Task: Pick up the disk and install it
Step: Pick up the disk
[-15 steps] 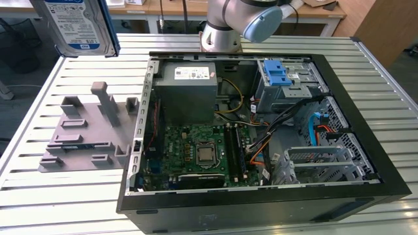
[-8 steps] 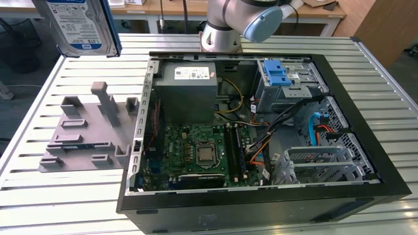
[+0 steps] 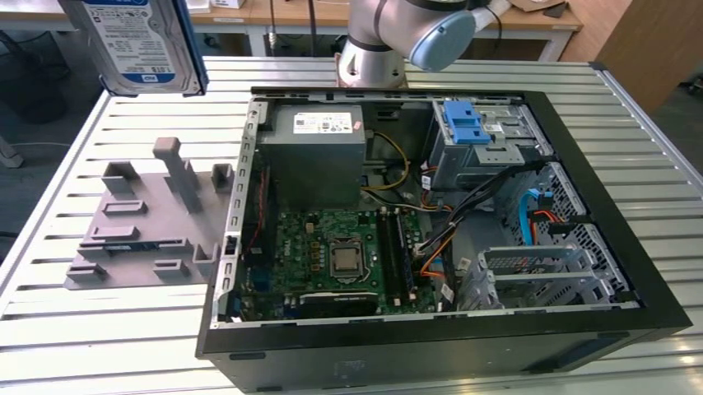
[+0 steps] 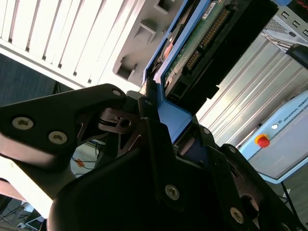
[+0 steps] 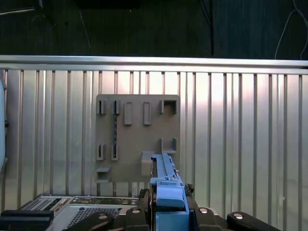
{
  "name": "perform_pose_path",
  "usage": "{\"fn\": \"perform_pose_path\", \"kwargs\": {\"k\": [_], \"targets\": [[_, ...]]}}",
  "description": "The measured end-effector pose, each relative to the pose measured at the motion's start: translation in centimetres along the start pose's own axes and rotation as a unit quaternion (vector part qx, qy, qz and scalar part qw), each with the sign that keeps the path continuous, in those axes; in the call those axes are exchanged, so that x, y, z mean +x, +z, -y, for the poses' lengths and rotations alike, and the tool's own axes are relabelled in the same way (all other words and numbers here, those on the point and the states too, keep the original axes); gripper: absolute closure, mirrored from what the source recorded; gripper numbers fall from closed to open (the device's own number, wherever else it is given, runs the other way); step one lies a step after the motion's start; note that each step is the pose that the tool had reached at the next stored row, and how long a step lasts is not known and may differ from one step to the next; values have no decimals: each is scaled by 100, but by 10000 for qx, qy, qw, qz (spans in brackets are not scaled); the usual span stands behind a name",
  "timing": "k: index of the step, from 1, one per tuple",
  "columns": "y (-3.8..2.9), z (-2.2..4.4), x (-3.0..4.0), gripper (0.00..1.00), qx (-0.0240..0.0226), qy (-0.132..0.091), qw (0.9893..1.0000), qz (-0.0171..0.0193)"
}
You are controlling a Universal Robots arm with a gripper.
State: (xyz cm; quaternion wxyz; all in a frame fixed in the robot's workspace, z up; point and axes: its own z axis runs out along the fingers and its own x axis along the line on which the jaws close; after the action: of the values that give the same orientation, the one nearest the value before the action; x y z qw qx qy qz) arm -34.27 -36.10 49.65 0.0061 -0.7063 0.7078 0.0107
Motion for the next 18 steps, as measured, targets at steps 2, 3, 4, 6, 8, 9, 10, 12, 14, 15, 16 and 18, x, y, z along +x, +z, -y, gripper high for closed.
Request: {"fn": "perform_pose_path", "kwargs": {"k": [2, 3, 4, 6, 8, 9, 10, 12, 14, 15, 16, 18], "targets": [[0, 11, 0, 64, 0, 0, 10000, 0], [0, 16, 0, 64, 0, 0, 10000, 0], [0, 22, 0, 64, 0, 0, 10000, 0], [0, 34, 0, 64, 0, 0, 10000, 0], [0, 46, 0, 64, 0, 0, 10000, 0], [0, 51, 0, 64, 0, 0, 10000, 0], [0, 57, 0, 64, 0, 0, 10000, 0], [0, 69, 0, 64, 0, 0, 10000, 0], [0, 79, 0, 64, 0, 0, 10000, 1], [0, 85, 0, 64, 0, 0, 10000, 0], [0, 89, 0, 64, 0, 0, 10000, 0], [-1, 98, 1, 64, 0, 0, 10000, 0]]}}
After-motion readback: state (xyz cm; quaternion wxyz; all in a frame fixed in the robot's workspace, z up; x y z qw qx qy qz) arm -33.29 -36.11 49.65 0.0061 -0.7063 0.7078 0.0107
